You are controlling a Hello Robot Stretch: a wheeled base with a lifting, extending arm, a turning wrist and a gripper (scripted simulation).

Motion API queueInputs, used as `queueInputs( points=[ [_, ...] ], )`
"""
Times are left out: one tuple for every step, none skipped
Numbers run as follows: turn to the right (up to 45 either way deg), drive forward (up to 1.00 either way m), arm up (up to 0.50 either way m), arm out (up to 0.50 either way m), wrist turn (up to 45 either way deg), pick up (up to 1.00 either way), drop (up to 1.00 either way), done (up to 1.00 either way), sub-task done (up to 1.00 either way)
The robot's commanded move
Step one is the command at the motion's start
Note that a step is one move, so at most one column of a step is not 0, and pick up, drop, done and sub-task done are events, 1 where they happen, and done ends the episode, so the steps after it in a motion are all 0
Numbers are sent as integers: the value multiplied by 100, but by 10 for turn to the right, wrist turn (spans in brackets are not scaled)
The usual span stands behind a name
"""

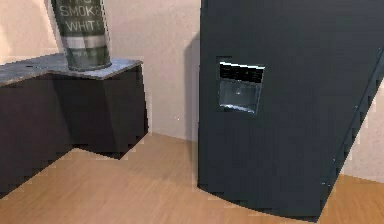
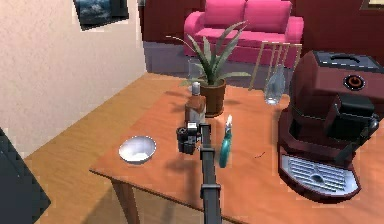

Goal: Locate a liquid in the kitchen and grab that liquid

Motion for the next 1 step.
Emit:
queueInputs(
  points=[
    [0, 0, 0, 0, 0, 100, 0, 0, 0]
  ],
)
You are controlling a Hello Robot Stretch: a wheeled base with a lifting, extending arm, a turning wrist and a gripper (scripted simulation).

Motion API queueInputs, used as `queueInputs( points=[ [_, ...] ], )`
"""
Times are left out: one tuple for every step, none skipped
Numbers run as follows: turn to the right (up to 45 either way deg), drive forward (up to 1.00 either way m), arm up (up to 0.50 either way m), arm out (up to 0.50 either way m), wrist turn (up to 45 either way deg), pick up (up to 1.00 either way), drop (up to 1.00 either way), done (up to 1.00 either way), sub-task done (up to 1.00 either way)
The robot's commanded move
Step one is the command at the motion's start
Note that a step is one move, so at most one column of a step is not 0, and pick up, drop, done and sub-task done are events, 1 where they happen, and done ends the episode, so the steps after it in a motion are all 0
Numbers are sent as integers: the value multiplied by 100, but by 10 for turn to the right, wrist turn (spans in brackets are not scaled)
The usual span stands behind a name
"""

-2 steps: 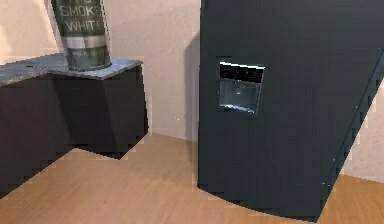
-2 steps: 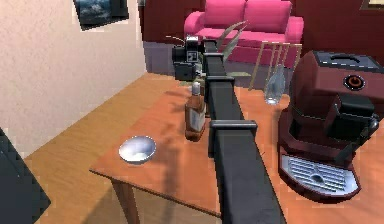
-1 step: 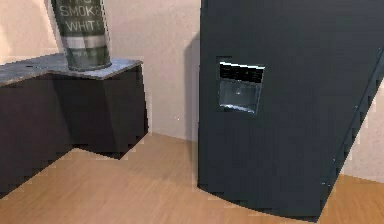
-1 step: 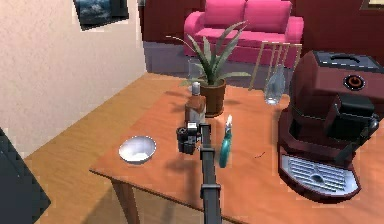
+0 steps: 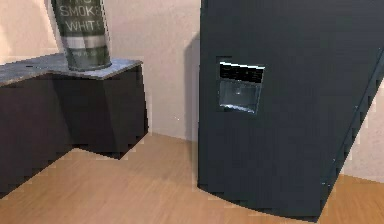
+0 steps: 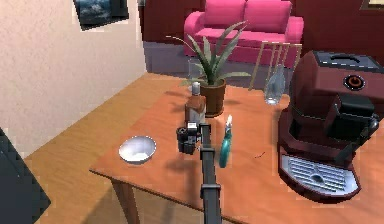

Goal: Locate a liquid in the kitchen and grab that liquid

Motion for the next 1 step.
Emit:
queueInputs(
  points=[
    [0, 0, 10, 0, 0, 0, 0, 0, 0]
  ],
)
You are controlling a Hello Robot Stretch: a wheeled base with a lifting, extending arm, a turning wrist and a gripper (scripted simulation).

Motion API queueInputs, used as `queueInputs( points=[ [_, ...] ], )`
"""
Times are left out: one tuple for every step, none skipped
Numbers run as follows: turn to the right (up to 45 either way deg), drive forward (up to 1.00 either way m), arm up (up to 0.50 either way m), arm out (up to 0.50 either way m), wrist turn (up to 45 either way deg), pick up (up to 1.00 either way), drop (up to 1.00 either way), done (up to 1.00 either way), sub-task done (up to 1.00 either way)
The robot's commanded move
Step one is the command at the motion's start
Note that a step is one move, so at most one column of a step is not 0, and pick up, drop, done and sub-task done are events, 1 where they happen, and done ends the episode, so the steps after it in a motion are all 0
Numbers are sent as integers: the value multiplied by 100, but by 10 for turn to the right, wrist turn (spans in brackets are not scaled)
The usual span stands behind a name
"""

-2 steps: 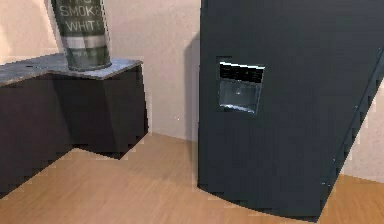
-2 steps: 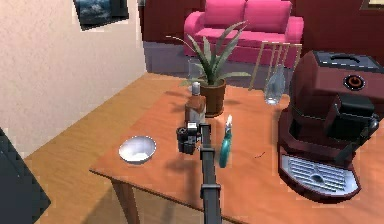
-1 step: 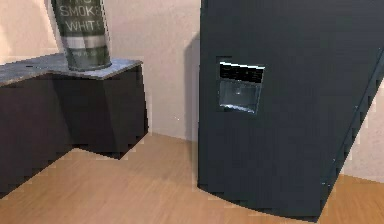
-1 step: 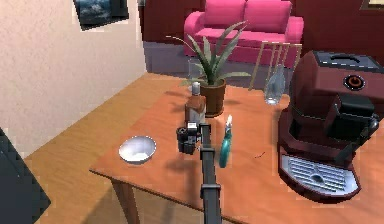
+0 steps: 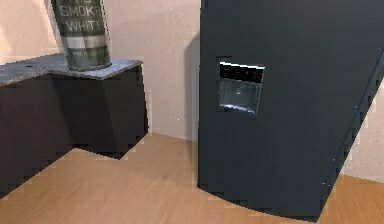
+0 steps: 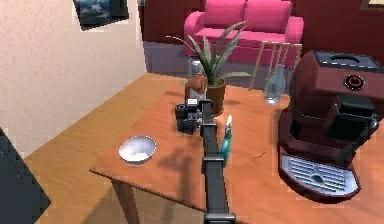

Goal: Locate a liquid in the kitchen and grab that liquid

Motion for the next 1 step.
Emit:
queueInputs(
  points=[
    [0, 0, 0, 0, 0, 0, 0, 100, 0]
  ],
)
